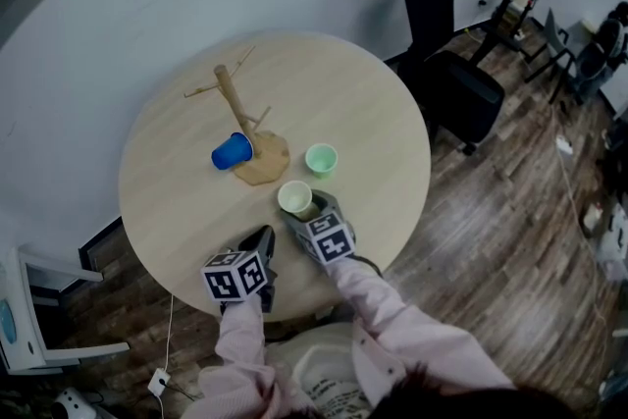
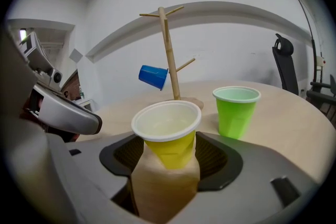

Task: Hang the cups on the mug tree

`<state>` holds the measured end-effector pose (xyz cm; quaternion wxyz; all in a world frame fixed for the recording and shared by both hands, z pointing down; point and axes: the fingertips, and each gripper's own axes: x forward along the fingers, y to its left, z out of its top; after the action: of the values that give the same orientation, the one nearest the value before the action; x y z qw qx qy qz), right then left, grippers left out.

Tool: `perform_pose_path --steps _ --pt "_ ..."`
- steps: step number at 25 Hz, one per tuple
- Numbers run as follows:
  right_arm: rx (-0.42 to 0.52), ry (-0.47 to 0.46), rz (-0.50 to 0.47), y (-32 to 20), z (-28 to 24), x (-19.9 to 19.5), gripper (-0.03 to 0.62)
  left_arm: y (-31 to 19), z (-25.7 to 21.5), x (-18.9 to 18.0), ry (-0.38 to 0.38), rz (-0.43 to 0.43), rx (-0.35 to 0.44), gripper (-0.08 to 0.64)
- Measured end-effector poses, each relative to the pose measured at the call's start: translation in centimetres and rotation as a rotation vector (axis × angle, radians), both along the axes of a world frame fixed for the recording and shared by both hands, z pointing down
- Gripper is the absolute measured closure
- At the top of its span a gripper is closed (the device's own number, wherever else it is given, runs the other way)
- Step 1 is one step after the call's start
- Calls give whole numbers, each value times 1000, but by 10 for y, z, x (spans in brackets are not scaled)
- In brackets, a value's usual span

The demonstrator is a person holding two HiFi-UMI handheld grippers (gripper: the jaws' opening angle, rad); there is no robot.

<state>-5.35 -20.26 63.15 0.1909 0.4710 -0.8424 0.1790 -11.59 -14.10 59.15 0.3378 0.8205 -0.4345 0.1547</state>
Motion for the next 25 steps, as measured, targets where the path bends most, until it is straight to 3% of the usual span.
perform_pose_path --steps 8,15,25 --pt "20 -18 -4 1 -3 2 311 1 -2 1 5 6 3 545" --pt "24 -81 -39 10 -27 1 319 4 -9 -2 19 -16 19 545" --pt "97 -131 -69 12 -73 11 319 3 -25 3 32 -55 56 545"
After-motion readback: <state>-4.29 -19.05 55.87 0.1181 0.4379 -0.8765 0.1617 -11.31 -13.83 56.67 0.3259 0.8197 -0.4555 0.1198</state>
